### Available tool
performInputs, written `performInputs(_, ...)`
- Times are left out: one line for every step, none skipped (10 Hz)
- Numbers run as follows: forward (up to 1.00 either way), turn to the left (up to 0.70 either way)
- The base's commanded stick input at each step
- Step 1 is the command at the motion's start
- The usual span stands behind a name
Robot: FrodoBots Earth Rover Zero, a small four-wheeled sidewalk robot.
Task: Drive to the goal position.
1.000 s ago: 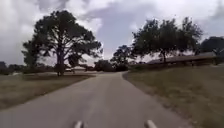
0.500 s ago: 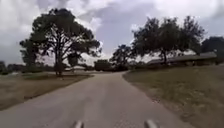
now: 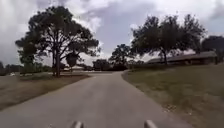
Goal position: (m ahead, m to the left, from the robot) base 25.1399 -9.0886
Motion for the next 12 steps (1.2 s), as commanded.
performInputs(0.85, 0.00)
performInputs(0.85, 0.00)
performInputs(0.85, 0.00)
performInputs(0.85, 0.00)
performInputs(0.85, 0.00)
performInputs(0.85, 0.00)
performInputs(0.85, 0.00)
performInputs(0.85, 0.00)
performInputs(0.85, 0.00)
performInputs(0.85, 0.00)
performInputs(0.85, 0.00)
performInputs(0.85, 0.00)
